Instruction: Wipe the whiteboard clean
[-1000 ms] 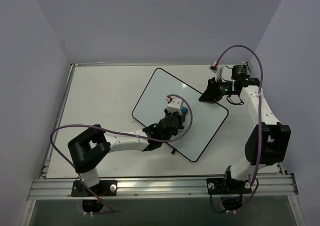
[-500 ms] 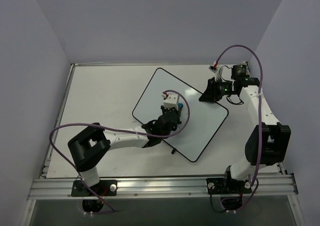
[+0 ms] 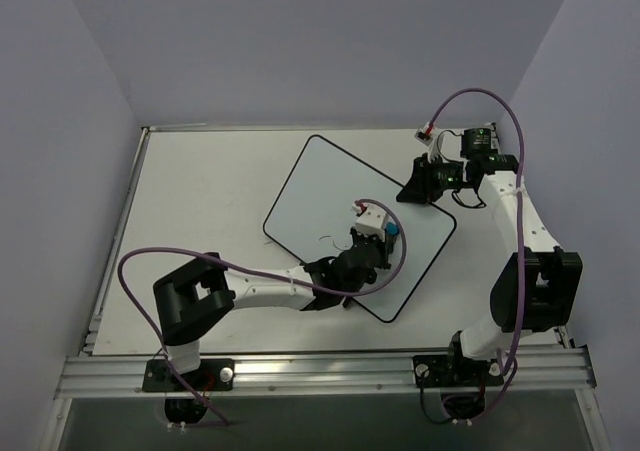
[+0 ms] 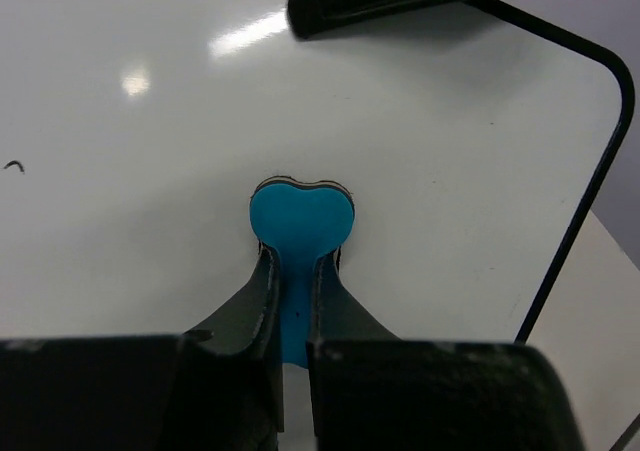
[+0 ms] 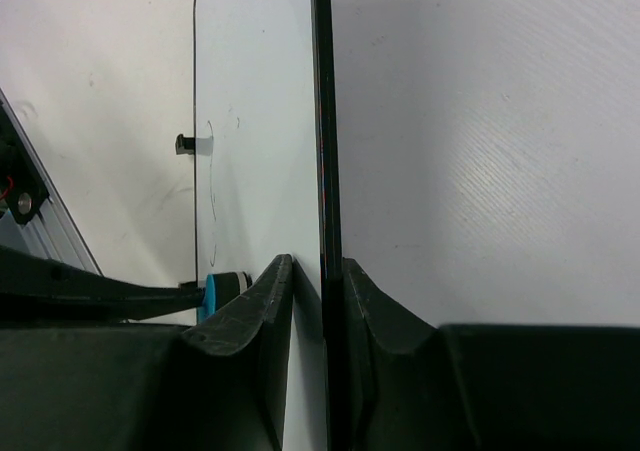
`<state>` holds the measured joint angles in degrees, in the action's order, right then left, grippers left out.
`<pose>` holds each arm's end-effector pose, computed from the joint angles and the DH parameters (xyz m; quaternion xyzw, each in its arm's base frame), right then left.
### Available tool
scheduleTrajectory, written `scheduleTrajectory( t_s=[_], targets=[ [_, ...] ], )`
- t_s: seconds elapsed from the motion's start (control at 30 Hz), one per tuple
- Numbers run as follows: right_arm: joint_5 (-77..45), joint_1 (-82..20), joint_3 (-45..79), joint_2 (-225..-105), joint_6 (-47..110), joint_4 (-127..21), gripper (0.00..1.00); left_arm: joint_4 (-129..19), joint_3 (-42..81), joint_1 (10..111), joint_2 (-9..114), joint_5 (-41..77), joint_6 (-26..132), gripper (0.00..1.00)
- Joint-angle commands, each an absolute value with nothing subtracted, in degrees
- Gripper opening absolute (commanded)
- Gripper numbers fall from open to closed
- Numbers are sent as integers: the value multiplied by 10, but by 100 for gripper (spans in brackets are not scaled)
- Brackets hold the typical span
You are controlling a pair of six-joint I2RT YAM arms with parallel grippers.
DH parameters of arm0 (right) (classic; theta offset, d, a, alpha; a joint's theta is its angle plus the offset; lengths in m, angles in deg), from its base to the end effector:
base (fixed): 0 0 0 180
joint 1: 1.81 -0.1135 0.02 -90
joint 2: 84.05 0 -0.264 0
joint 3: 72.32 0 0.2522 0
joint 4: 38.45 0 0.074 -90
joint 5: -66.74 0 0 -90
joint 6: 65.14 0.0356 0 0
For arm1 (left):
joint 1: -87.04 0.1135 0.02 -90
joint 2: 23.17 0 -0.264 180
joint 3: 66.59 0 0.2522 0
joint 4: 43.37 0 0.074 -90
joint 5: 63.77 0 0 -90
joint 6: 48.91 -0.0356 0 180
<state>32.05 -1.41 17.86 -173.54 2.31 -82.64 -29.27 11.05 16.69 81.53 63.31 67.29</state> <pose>0.3384 0.0269 0.3156 -0.3361 0.7635 0.3484 0.4275 0.1585 -0.3802 0.2312 0.0953 0.7618 -0.2751 0.5787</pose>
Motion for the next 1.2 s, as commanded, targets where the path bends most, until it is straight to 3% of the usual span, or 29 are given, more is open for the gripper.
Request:
scheduleTrajectory(
  t_s=[0.0,0.27,0.53,1.17],
  targets=[
    [304,-37,202,-1706,4,-838,0,-375,59,219,820,617,727,2],
    [300,-41,205,-1703,1,-844,0,-404,-32,338,757,609,777,2],
    [297,-45,205,-1699,-2,-845,0,-450,-28,395,743,609,789,2],
    [285,-49,190,-1683,-41,-852,0,-326,29,283,737,527,643,2]
  ],
)
